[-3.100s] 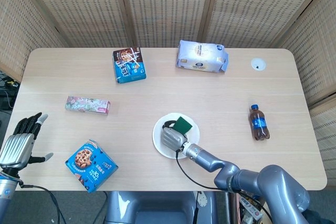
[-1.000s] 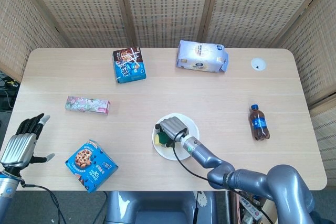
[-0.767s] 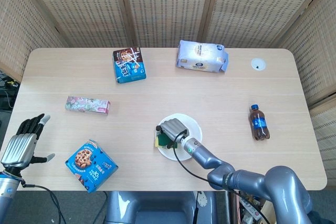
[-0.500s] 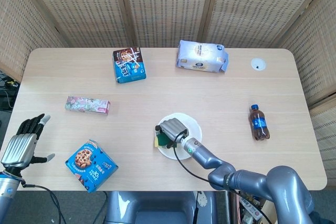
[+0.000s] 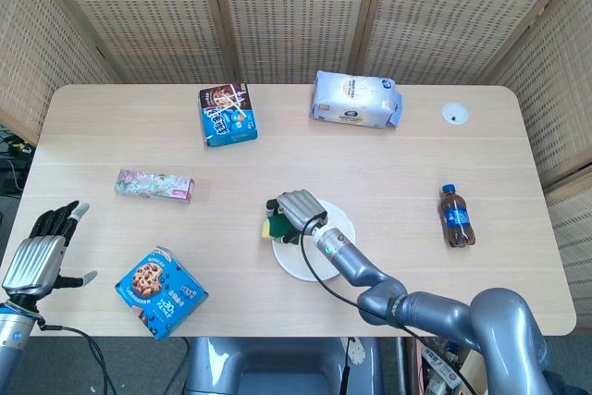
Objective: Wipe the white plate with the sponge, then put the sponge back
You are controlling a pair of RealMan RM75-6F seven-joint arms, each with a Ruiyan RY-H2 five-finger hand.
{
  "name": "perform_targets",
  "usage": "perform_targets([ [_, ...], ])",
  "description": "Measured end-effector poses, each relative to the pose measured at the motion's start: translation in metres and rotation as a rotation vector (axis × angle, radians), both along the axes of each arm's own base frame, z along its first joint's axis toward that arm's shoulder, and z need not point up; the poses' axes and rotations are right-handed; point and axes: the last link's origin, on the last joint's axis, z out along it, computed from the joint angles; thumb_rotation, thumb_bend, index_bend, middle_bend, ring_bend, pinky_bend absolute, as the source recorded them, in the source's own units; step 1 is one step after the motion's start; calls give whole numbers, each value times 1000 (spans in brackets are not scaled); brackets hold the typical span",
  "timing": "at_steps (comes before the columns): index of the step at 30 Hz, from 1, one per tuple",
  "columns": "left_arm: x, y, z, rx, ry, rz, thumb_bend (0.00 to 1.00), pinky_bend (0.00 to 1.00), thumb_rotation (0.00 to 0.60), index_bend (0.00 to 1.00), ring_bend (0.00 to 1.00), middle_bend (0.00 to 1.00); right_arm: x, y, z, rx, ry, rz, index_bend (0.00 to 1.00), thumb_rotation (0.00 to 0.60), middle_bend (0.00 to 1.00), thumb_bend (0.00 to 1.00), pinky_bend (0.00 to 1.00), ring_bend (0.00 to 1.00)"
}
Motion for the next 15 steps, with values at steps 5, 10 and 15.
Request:
perform_targets([
  [5,-1,0,0,0,0,3,0,0,600,0,0,0,-12,3,-14,17,41,-23,600,600,496,497,433,371],
  [10,-1,1,0,-2,2,4,0,0,600,0,0,0,-21,9,-24,32,62,-36,600,600,496,497,433,371],
  [15,-1,1,-1,-3,3,5,0,0,600,0,0,0,-24,11,-29,37,67,-39,600,600,496,496,433,371],
])
